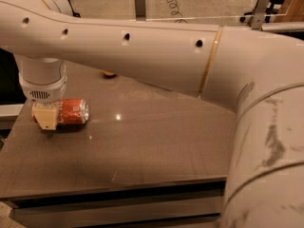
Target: Place coke can upright
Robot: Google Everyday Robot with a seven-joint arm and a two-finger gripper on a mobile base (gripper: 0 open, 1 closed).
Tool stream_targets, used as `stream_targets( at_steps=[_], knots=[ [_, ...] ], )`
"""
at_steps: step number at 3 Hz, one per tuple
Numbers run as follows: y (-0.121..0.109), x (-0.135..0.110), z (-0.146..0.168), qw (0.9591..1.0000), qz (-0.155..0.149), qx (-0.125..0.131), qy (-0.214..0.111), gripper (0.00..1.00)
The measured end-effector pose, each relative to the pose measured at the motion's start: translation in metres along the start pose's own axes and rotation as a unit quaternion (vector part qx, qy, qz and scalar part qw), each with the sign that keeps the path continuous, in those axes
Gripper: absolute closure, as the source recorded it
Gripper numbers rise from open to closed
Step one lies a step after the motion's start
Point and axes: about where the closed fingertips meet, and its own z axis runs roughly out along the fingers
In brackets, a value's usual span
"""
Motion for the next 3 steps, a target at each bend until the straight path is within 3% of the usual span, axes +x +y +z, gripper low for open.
stream_targets(
  at_steps=[1, 2, 3],
  knots=[
    [-0.013, -0.009, -0.015, 0.9978, 0.01, 0.007, -0.065, 1.0],
    [-0.023, -0.016, -0.024, 0.9863, 0.022, 0.007, -0.164, 1.0],
    [-0.031, -0.023, -0.035, 0.959, 0.034, 0.01, -0.281, 1.0]
  ],
)
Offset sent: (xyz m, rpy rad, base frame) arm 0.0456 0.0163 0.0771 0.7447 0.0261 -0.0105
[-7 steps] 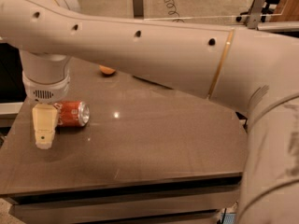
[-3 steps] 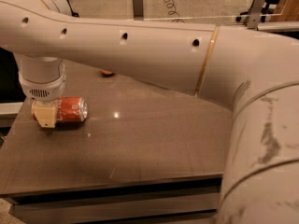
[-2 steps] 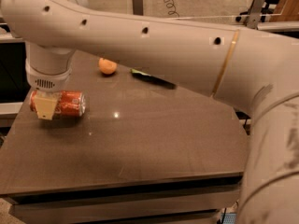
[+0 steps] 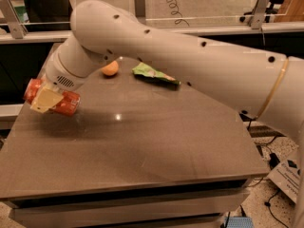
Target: Place coke can upright
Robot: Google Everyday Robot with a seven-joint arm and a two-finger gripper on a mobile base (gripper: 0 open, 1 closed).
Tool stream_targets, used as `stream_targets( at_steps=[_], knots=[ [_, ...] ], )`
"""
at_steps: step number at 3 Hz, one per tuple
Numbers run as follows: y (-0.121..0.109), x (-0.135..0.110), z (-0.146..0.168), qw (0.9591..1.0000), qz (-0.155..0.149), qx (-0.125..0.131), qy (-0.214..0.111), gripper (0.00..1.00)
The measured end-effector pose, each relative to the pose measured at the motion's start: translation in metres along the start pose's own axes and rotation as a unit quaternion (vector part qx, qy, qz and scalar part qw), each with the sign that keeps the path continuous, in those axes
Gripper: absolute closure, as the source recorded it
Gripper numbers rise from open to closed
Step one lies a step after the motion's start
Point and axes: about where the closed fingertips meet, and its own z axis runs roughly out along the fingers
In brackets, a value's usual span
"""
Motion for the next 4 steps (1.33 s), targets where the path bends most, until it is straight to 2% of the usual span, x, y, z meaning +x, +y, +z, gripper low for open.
stream_targets(
  at_steps=[1, 2, 3, 4],
  knots=[
    [-0.017, -0.024, -0.009, 0.9928, 0.004, 0.019, -0.118, 1.0],
    [-0.029, -0.041, -0.016, 0.9762, 0.013, 0.031, -0.214, 1.0],
    [-0.028, -0.044, -0.015, 0.9628, 0.028, 0.032, -0.267, 1.0],
    [-0.021, -0.035, -0.007, 0.9595, 0.041, 0.026, -0.278, 1.0]
  ],
)
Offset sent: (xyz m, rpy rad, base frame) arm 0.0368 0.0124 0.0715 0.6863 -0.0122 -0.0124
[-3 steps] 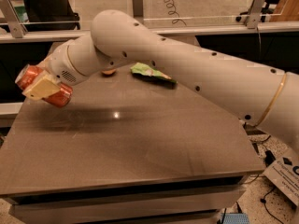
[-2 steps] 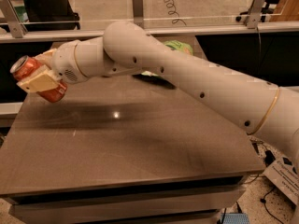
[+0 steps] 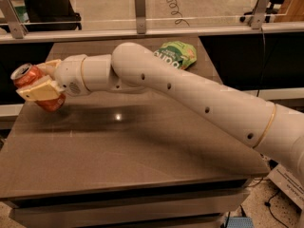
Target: Place coke can upright
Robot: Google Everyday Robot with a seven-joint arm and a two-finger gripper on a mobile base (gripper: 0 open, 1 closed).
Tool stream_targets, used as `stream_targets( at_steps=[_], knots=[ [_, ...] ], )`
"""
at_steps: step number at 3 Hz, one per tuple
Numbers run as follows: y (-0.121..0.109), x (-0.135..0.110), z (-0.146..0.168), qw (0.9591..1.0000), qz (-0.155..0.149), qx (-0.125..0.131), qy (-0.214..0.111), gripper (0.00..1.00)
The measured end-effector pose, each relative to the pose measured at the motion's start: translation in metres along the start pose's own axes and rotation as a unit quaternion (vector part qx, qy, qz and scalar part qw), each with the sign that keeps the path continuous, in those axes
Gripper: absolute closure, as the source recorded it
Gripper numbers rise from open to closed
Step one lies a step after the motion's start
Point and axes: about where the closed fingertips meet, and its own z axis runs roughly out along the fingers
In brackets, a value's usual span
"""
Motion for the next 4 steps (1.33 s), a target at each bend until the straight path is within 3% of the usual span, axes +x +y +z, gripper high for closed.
stream_targets(
  at_steps=[2, 4],
  knots=[
    [0.011, 0.029, -0.011, 0.9994, 0.028, 0.015, -0.014, 1.0],
    [0.011, 0.029, -0.014, 0.9992, 0.032, 0.018, -0.015, 0.59]
  ],
)
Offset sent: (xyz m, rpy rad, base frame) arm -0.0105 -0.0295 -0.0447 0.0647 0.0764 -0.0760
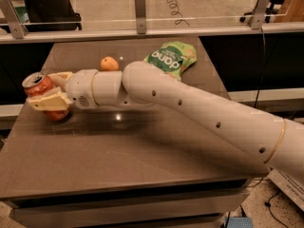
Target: Place coke can upright
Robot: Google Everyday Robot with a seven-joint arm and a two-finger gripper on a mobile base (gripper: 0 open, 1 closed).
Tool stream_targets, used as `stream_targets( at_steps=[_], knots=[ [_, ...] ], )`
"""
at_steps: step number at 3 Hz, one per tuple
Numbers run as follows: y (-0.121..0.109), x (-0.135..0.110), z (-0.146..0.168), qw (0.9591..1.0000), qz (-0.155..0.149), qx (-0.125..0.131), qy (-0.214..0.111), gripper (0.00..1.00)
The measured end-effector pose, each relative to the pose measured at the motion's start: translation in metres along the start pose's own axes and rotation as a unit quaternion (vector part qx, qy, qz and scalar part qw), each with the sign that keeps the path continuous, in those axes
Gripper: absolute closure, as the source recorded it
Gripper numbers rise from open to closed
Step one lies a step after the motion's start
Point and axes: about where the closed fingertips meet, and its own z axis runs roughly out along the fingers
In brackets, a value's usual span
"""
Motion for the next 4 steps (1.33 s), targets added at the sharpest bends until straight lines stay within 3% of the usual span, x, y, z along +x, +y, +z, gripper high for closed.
stream_targets(
  at_steps=[2, 3, 4],
  knots=[
    [0.0, 0.003, -0.005, 1.0, 0.005, 0.005, 0.002, 0.12],
    [0.0, 0.013, -0.018, 0.9998, 0.014, 0.015, 0.008, 0.0],
    [-0.002, 0.018, -0.033, 0.9994, 0.017, 0.025, 0.013, 0.0]
  ],
)
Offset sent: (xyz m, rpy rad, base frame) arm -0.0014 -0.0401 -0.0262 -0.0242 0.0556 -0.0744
